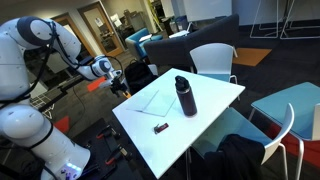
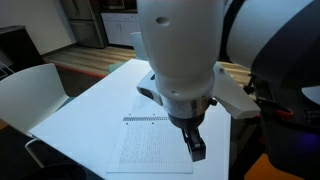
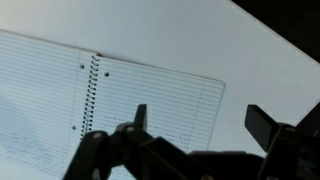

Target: Flip the book's pages

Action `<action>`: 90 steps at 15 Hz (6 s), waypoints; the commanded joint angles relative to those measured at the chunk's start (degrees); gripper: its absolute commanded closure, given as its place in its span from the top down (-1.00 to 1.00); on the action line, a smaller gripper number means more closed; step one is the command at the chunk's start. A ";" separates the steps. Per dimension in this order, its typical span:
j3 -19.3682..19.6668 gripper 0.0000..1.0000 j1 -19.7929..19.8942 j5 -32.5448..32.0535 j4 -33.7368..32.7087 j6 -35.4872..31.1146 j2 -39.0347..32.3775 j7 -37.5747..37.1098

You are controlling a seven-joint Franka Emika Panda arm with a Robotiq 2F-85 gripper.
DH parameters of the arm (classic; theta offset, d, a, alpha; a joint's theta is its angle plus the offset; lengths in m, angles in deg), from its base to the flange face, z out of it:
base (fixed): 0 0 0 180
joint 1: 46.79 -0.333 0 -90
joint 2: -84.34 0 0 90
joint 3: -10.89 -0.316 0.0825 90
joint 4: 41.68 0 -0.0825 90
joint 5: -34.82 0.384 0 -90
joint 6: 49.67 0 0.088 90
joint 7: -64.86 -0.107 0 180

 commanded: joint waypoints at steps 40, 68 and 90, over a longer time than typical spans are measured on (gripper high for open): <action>22.68 0.47 -22.01 20.23 -4.20 -30.92 -19.01 1.58; 11.63 -0.99 1.61 21.35 20.15 -41.90 7.47 13.14; -31.53 -0.99 60.17 14.98 17.72 -37.54 -4.34 24.17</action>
